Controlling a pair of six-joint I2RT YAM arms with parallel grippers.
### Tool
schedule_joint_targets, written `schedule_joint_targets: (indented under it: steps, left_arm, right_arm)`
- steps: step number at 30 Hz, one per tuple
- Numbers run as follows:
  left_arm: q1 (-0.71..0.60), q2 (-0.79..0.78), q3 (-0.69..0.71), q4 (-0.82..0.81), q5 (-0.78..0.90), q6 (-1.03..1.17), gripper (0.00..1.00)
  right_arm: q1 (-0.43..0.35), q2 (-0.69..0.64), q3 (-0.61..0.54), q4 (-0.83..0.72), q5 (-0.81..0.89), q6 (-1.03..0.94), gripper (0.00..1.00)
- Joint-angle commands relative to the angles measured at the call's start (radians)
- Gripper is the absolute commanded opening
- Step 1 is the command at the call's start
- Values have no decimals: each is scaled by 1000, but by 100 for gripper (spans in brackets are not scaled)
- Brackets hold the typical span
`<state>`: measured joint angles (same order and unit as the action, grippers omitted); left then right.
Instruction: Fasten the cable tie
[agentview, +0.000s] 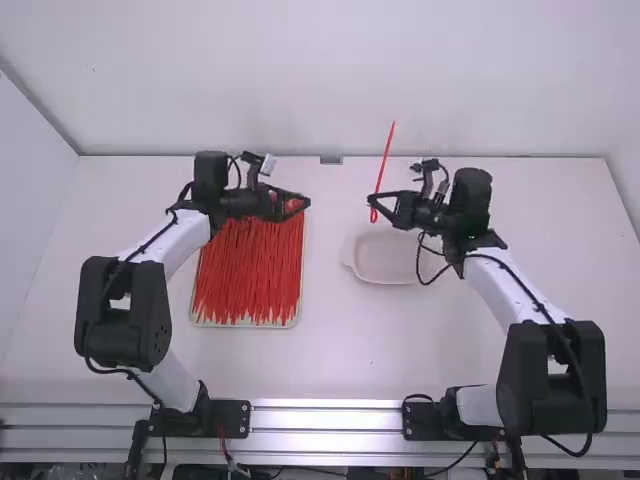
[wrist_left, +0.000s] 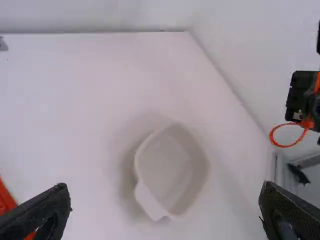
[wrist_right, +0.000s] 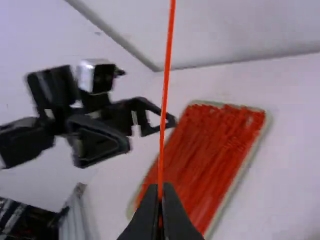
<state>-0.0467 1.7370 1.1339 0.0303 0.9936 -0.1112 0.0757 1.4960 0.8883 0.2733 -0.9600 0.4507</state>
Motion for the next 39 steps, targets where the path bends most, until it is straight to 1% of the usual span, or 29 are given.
schedule_joint_targets:
  steps: [1, 2, 3, 6, 9, 10, 14, 16, 19, 20, 26, 31, 33, 34, 35, 37, 39]
  left_arm:
    - [3, -5, 17, -45, -19, 110, 99]
    - [5, -5, 17, -50, -19, 112, 99]
    - [9, -5, 17, -97, -19, 140, 99]
    - [9, -5, 17, -167, -19, 178, 99]
    - [14, -5, 17, -207, -19, 190, 99]
    - [14, -5, 17, -224, -19, 187, 99]
    - [12, -5, 17, -240, -19, 190, 99]
    - [12, -5, 17, -239, -18, 190, 99]
    - [14, -5, 17, -236, -18, 190, 99]
    - [13, -5, 17, -236, -18, 190, 99]
    - [8, -5, 17, -236, -19, 190, 99]
    - [8, -5, 17, -235, -19, 190, 99]
    - [8, -5, 17, -235, -19, 190, 99]
    - [8, -5, 17, -234, -19, 190, 99]
    - [8, -5, 17, -233, -19, 190, 99]
    - [8, -5, 17, -231, -20, 191, 99]
    - [8, -5, 17, -228, -46, 182, 99]
  right_arm:
    - [7, -9, -5, -63, 131, -164, 0]
    - [8, -9, -5, -70, 138, -169, 0]
    - [20, -9, -5, -122, 198, -196, 0]
    - [39, -9, -6, -202, 307, -231, 0]
    - [61, -9, -16, -237, 404, -243, 0]
    - [77, -9, -36, -229, 462, -241, 0]
    - [111, -9, -107, -182, 599, -238, 0]
    - [122, -9, -146, -151, 644, -230, 0]
    - [132, -9, -211, -103, 719, -164, 0]
    - [133, -9, -216, -98, 724, -161, 0]
    - [133, -9, -327, 2, 753, -160, 0]
    - [133, -9, -376, 61, 779, -159, 0]
    - [133, -9, -385, 70, 777, -159, 7]
    - [133, -9, -385, 67, 778, -159, 14]
    - [133, -9, -385, 67, 778, -159, 15]
    - [133, -9, -385, 69, 778, -159, 23]
    - [133, -9, -385, 72, 778, -160, 48]
